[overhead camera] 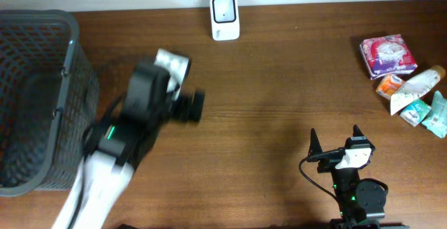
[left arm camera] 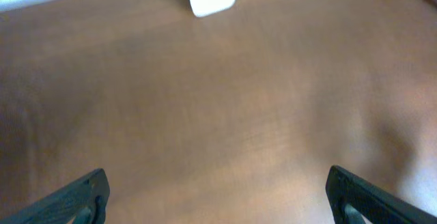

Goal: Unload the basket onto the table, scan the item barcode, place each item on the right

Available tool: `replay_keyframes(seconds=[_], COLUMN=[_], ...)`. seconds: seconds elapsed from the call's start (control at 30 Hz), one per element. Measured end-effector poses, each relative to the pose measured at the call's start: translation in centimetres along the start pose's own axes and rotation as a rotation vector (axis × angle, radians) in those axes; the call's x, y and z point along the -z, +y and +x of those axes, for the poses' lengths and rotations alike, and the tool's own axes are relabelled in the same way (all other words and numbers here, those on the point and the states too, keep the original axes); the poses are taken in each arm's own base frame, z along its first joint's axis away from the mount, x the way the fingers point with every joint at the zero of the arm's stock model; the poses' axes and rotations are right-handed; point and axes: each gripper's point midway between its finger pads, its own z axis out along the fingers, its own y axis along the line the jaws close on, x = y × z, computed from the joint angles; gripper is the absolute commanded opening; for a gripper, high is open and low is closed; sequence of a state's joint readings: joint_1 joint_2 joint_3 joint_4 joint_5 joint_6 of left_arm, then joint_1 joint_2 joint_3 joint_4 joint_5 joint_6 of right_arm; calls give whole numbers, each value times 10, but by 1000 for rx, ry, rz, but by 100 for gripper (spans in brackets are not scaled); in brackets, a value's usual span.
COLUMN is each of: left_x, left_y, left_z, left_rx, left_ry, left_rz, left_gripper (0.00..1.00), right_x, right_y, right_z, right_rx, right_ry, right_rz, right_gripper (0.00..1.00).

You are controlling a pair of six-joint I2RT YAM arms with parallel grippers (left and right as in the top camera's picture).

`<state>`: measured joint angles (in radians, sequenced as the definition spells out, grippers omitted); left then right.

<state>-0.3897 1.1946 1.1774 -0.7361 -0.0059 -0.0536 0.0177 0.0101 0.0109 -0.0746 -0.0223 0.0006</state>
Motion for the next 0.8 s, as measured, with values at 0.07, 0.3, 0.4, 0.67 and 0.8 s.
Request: replay_keyframes(seconds=[0.07,0.3,0.4,0.67,0.8], left_x=[47,62,48,47,37], left_y=[-9,-14,13,70,75], left_z=[27,76,92,116,123], left_rx=[-2,-79,-82,-38,-50], left_ry=[-47,-132,-339,-664,-746], left_rz=[63,112,31,-179,-206], left_gripper=[99,99,99,99,99], right_x=[0,0,0,0,0], right_y=[0,0,0,0,0], right_z=[0,0,0,0,0], right_rx=[0,0,0,0,0], right_ry=[1,-1,0,0,0], right_rz=[0,0,0,0,0], right_gripper=[99,99,99,99,99])
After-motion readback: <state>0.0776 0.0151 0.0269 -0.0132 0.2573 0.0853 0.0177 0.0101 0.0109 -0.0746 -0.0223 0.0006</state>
